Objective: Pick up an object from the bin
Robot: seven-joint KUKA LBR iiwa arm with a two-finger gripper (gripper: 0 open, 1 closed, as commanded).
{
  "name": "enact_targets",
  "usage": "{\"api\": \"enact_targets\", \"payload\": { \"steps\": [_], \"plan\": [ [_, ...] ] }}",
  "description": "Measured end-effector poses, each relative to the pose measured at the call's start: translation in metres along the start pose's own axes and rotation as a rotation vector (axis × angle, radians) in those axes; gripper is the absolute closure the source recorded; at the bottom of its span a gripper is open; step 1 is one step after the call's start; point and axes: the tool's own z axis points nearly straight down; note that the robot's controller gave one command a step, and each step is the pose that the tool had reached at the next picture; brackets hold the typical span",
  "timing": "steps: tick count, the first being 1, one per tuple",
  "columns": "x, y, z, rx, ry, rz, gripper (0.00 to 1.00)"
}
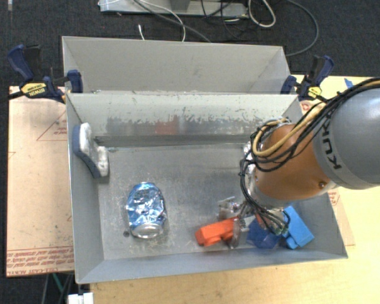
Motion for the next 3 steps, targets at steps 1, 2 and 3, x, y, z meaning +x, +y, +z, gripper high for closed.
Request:
{"api": "enact_targets", "payload": {
  "steps": [1, 2, 3],
  "plan": [
    [-0.009, -0.002, -0.044, 0.0, -0.005, -0.02, 1.0],
    [-0.003, 0.014, -0.061, -0.004, 0.005, -0.015, 1.0],
    [-0.018, 0.027, -0.179, -0.003, 0.004, -0.054, 1.0]
  ]
}}
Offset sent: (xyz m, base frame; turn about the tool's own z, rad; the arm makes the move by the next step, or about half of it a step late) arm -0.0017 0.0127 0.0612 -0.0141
